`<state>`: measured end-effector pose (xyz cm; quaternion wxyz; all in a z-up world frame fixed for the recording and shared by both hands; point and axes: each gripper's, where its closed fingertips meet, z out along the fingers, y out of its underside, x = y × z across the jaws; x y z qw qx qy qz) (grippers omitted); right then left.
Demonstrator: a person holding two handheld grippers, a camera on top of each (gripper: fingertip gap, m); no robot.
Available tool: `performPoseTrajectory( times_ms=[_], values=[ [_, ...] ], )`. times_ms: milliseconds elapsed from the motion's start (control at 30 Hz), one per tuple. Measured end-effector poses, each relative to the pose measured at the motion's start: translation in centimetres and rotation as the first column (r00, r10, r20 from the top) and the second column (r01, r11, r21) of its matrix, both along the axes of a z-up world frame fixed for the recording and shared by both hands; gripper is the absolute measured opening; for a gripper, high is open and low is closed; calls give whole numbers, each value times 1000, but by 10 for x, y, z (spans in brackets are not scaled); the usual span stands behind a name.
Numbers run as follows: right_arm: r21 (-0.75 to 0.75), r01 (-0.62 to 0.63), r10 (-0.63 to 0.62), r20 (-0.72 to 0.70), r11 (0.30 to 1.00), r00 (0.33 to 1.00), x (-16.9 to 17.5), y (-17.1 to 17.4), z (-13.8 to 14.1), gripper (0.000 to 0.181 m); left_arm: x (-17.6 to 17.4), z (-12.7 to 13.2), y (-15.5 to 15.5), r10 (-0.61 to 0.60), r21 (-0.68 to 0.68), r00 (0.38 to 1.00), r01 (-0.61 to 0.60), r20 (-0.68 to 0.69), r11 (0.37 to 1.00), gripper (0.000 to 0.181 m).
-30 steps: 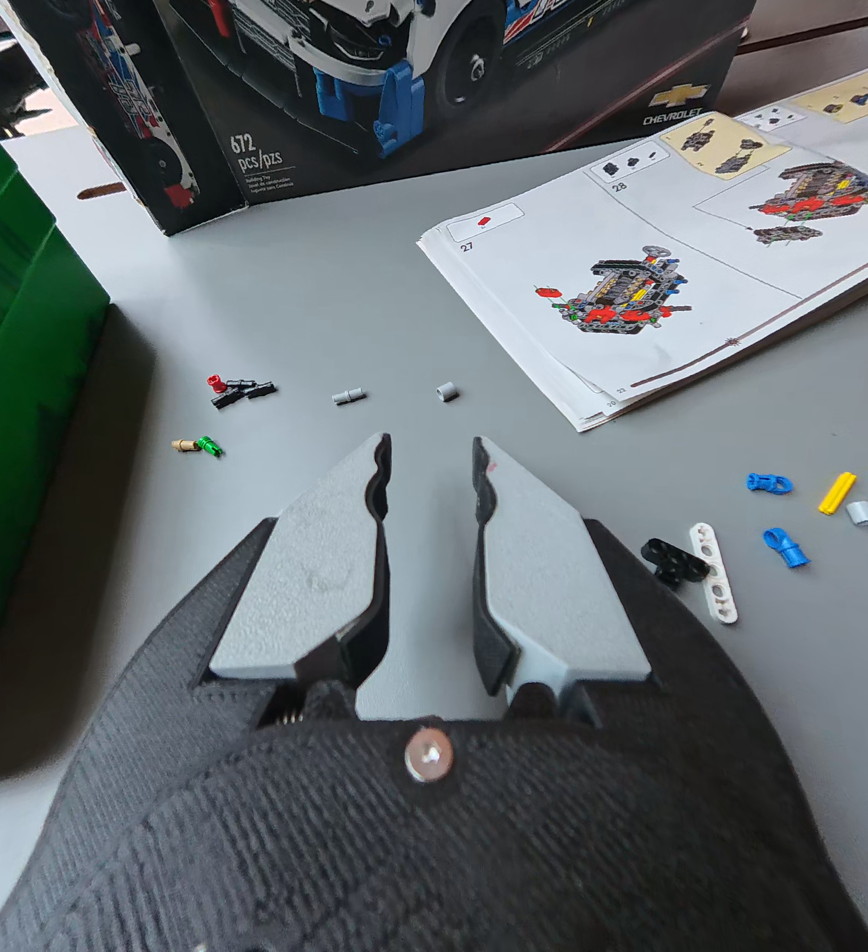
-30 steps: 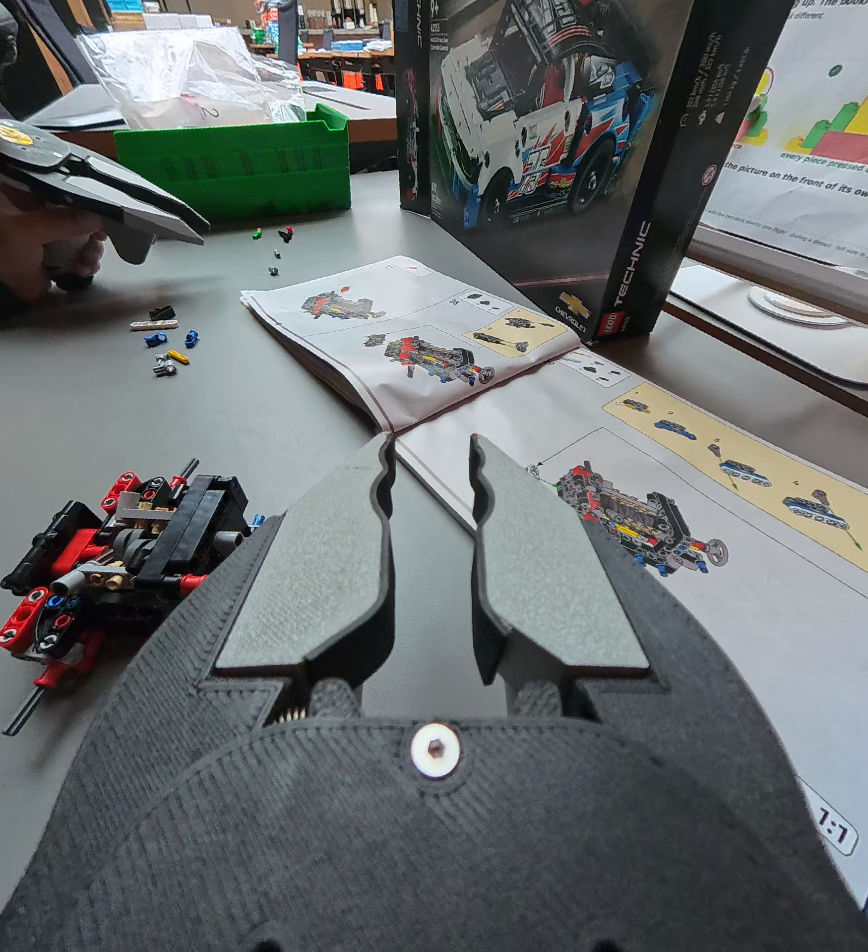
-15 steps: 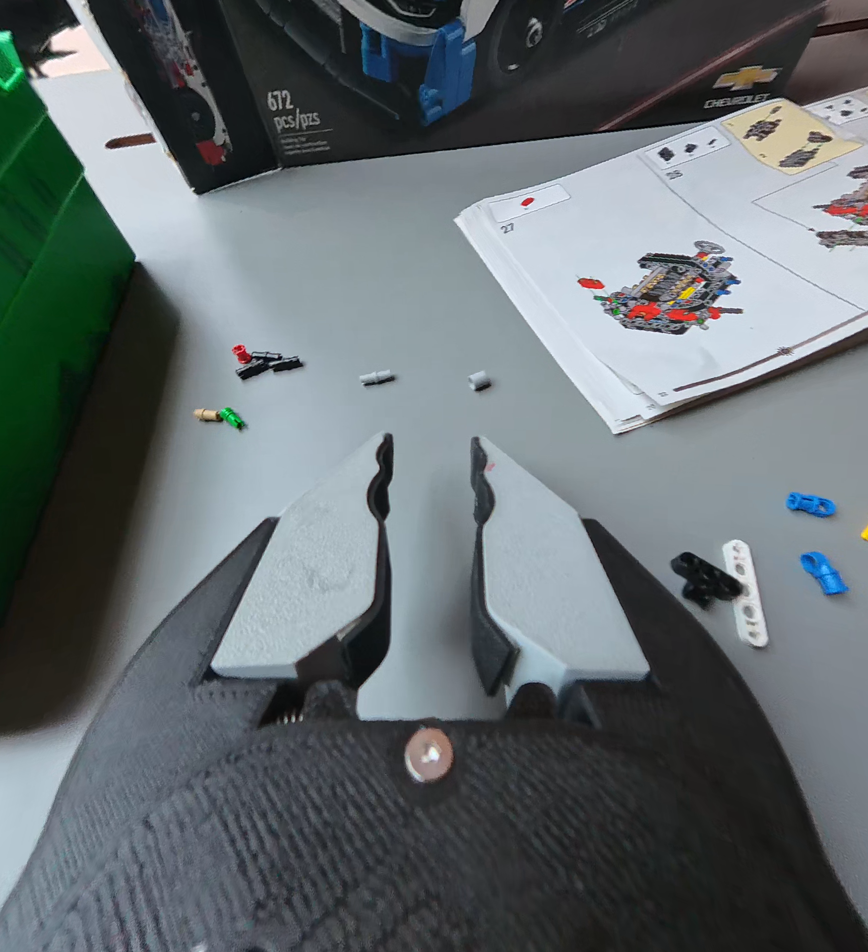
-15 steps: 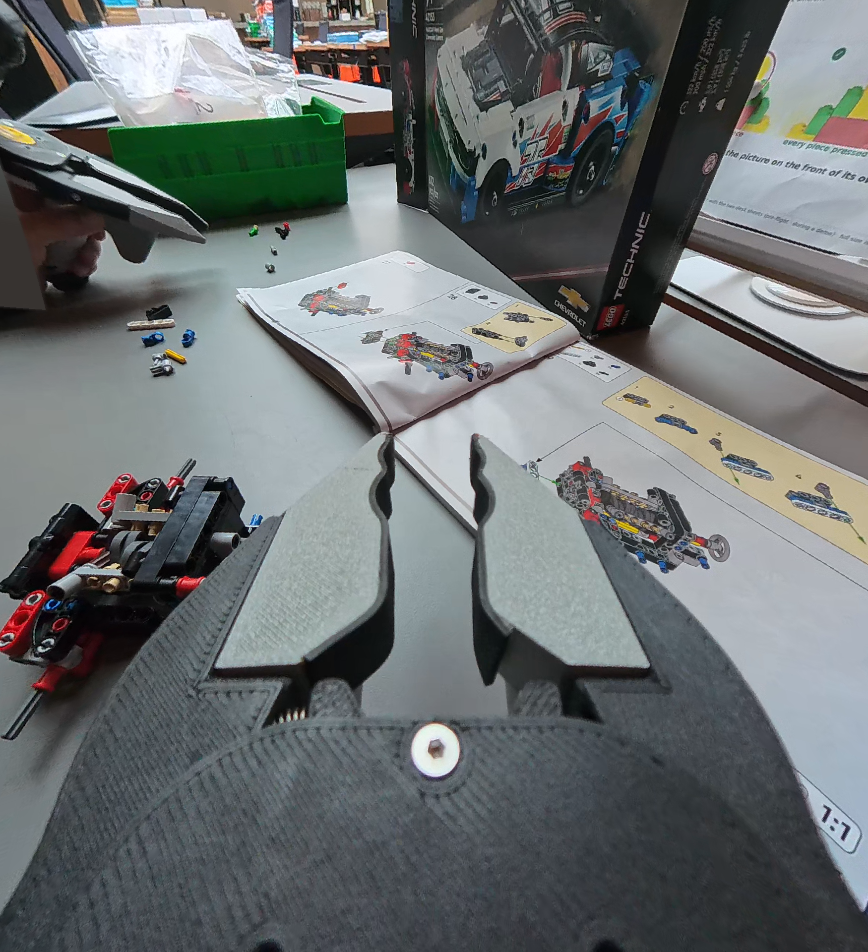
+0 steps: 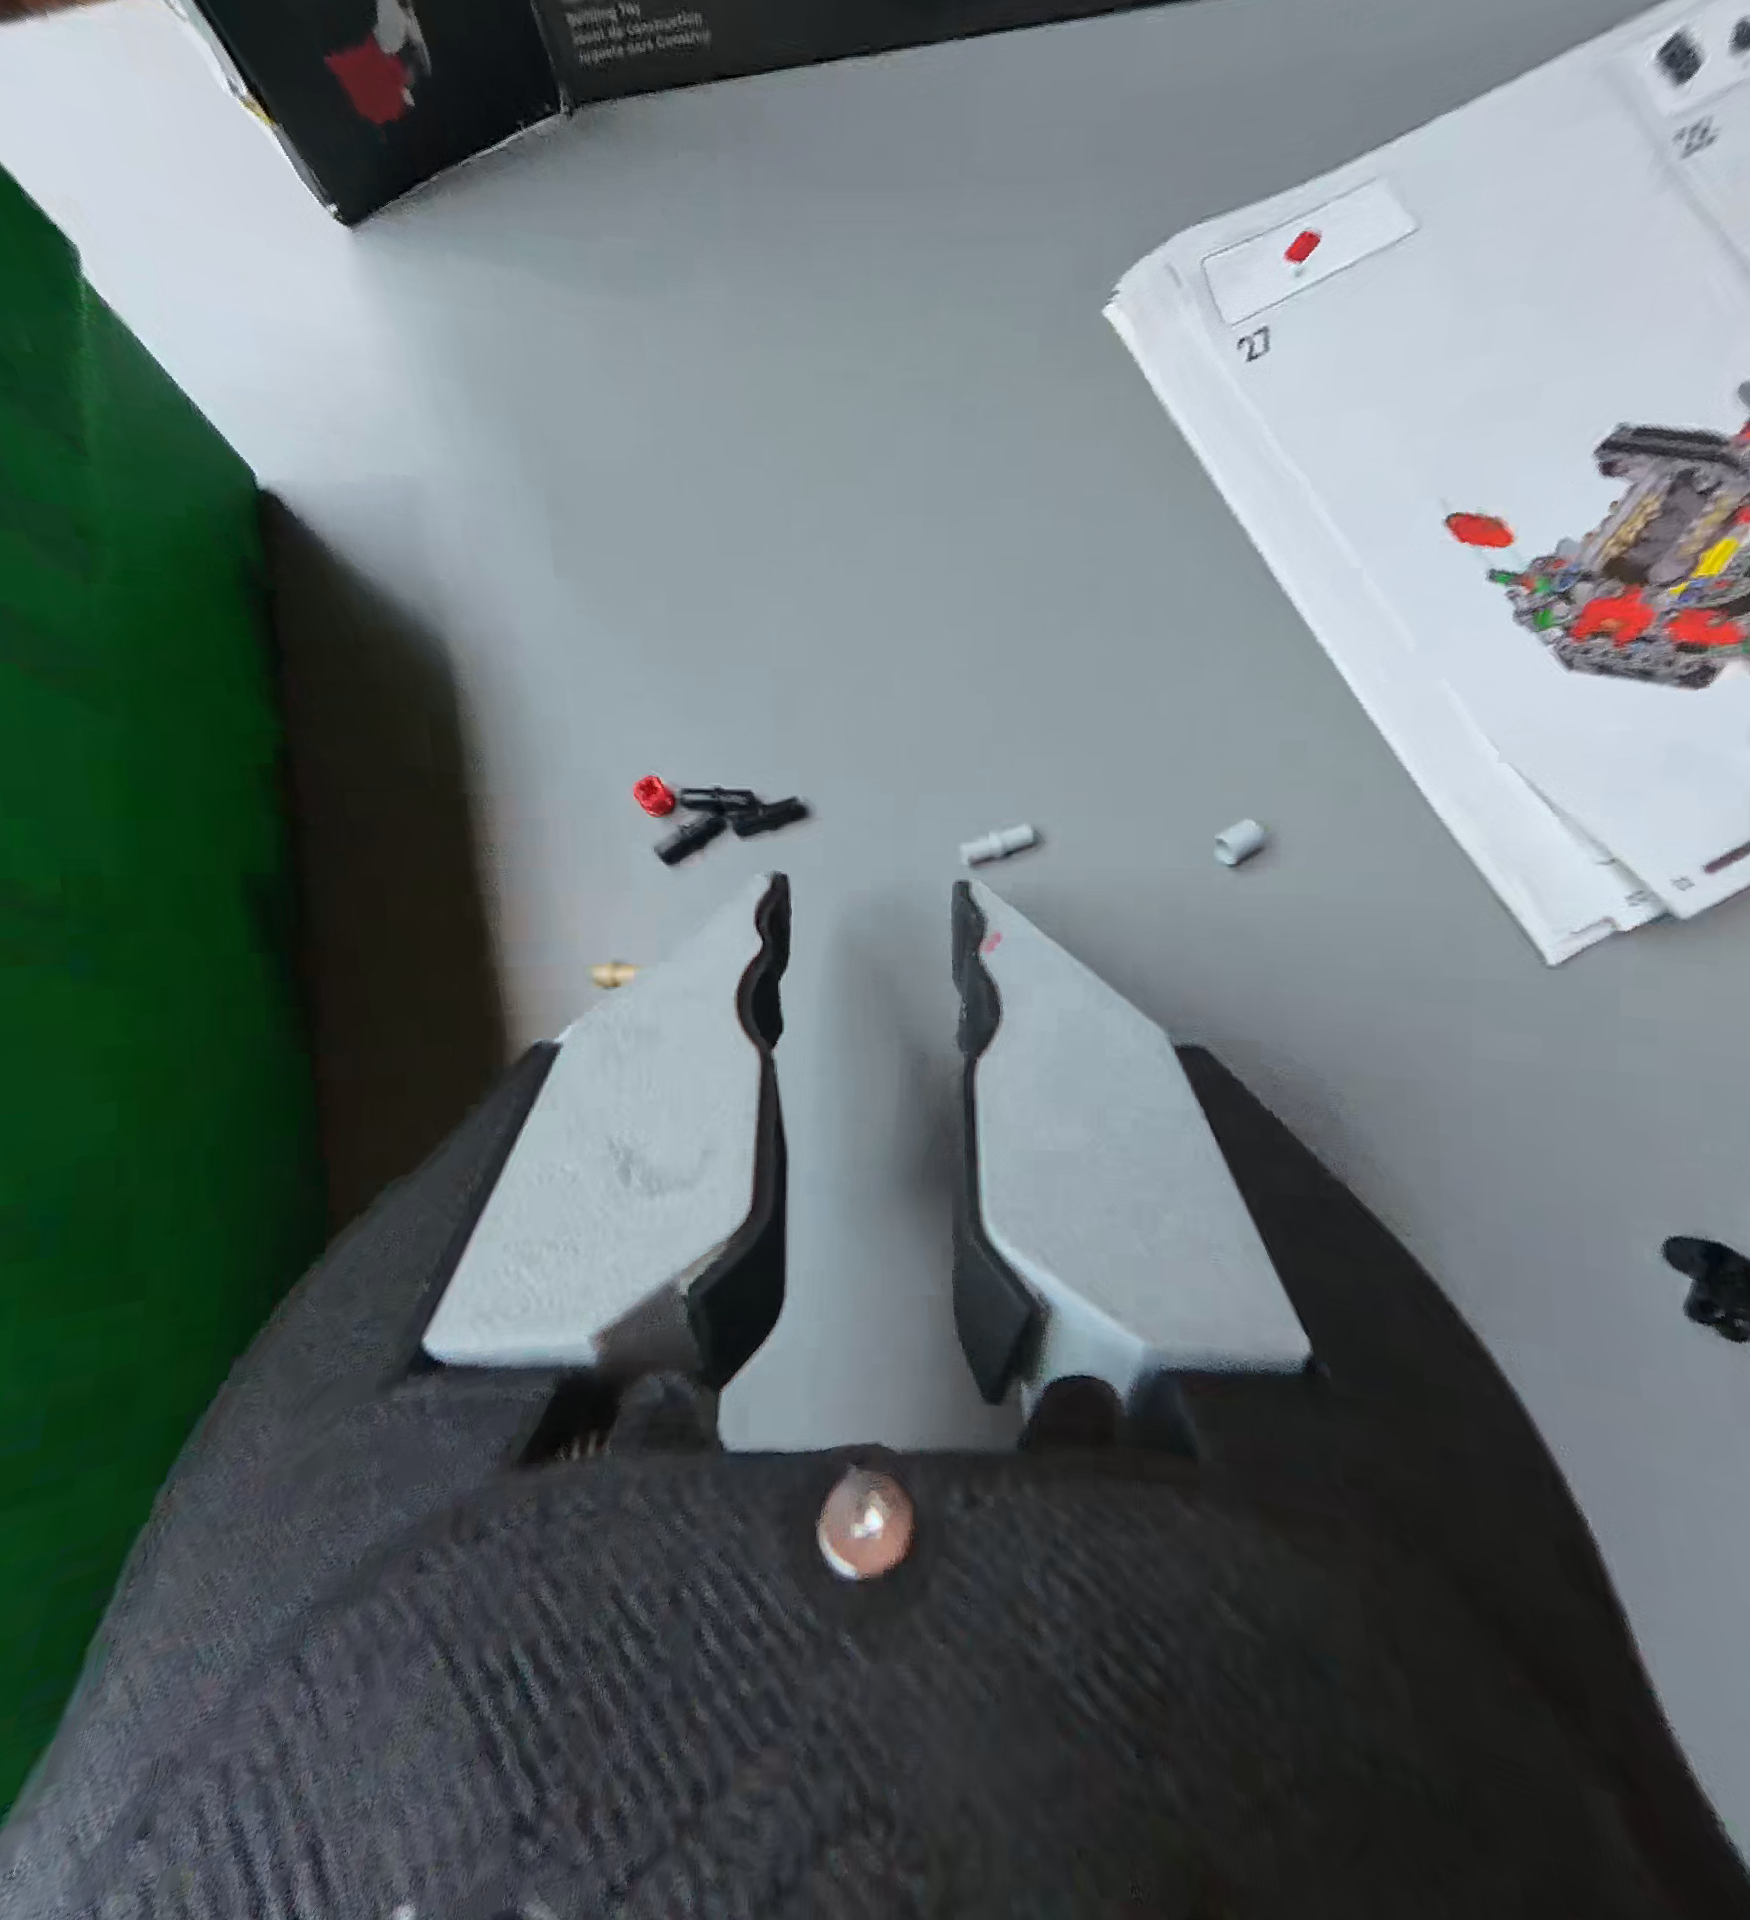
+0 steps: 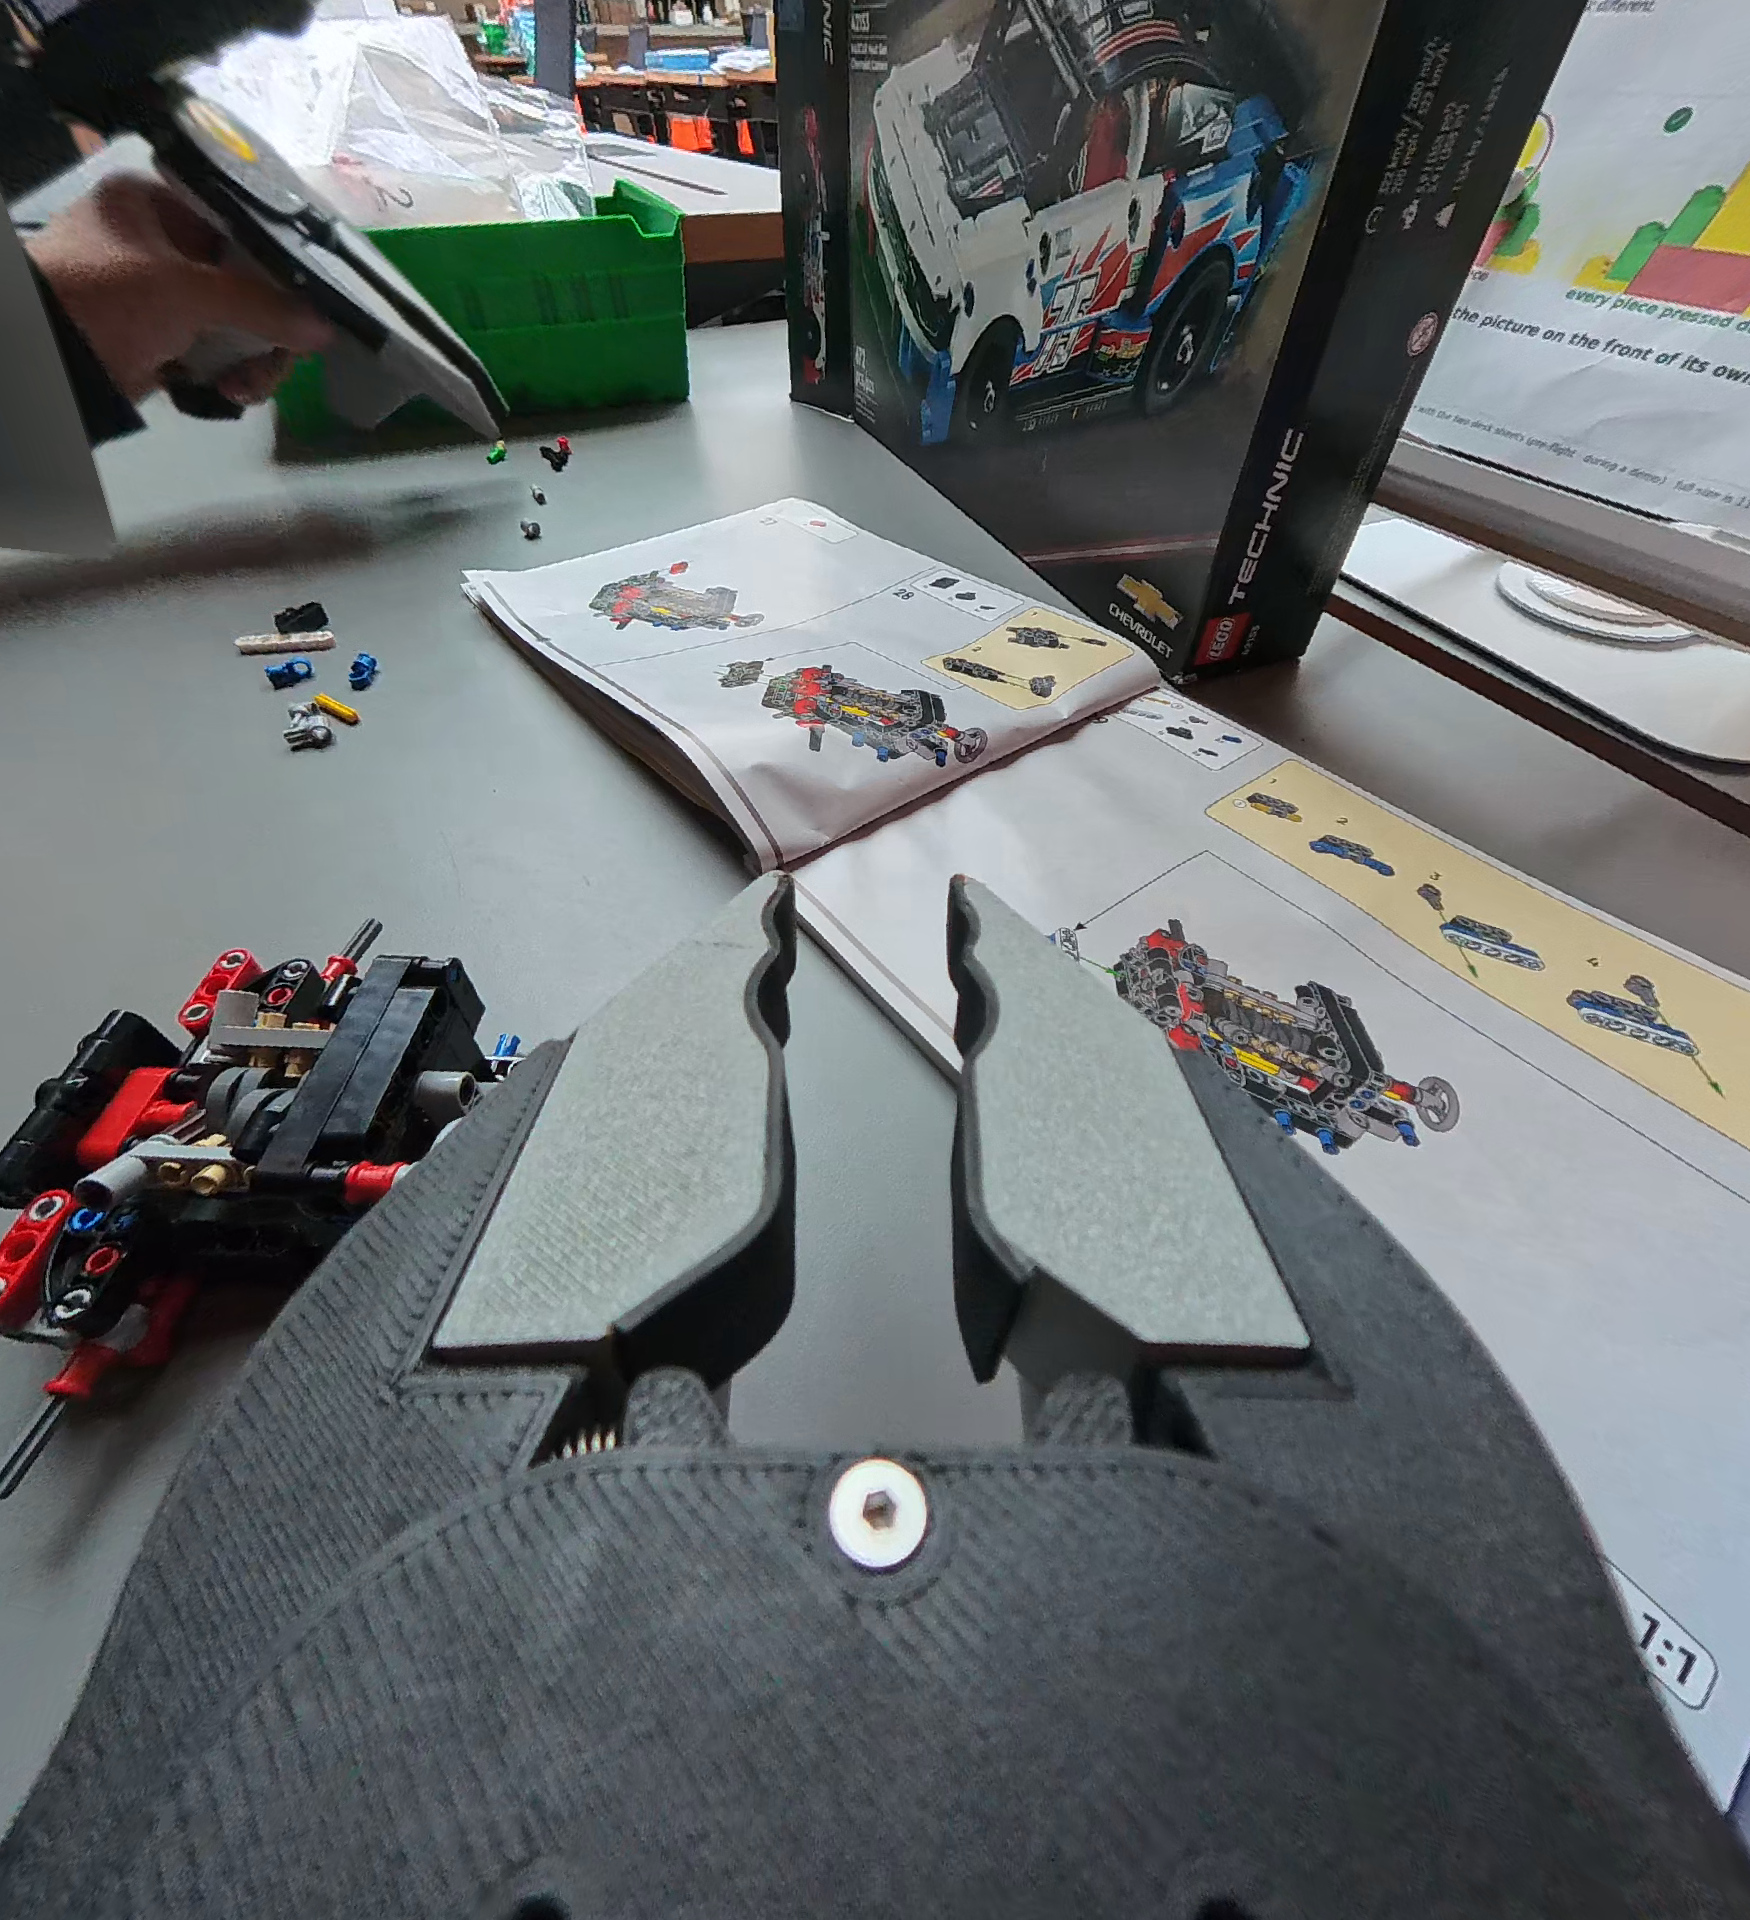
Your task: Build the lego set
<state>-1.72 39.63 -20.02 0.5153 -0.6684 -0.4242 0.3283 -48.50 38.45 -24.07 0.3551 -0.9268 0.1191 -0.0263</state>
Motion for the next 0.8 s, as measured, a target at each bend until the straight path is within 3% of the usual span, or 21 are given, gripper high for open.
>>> performPoseTrajectory(
  times_ms=[200,433,533,633,800],
  values=[
    [5,-1,1,2,1000,1000,0,-1,0,26,-19,-4,20,-174,-164,975,151,-136,975,22],
    [2,-4,4,-1,1000,1000,0,-1,0,26,-33,-22,24,-209,-322,966,151,-153,935,21],
    [0,-6,6,-3,1000,1000,0,-1,0,25,-36,-28,23,-228,-367,959,154,-166,917,13],
    [-1,-8,8,-4,1000,1000,0,-1,0,25,-33,-29,25,-233,-372,962,166,-144,913,4],
    [4,-13,13,0,1000,1000,0,-3,0,25,-26,-30,18,-244,-383,963,183,-117,906,4]
  ],
)
